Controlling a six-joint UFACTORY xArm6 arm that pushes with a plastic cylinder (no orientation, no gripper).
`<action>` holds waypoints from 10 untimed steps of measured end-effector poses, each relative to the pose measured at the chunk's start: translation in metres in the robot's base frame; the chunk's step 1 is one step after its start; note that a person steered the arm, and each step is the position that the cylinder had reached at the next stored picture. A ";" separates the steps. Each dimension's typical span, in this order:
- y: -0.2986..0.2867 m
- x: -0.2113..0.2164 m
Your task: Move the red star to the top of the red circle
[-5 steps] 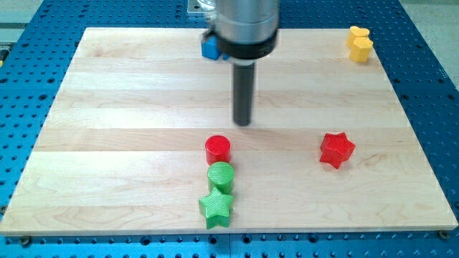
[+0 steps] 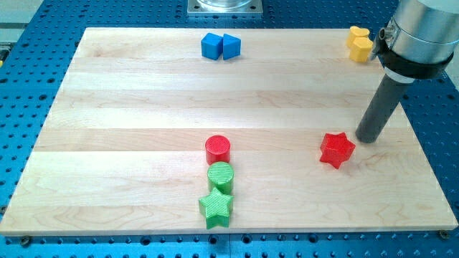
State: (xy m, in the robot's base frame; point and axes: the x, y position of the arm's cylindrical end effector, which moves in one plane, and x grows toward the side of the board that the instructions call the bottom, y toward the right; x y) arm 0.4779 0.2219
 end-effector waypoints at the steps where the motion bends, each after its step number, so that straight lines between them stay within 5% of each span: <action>1: -0.001 0.001; 5: -0.096 0.044; 7: -0.129 0.111; 10: -0.145 0.033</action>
State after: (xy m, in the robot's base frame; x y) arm 0.5105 0.0768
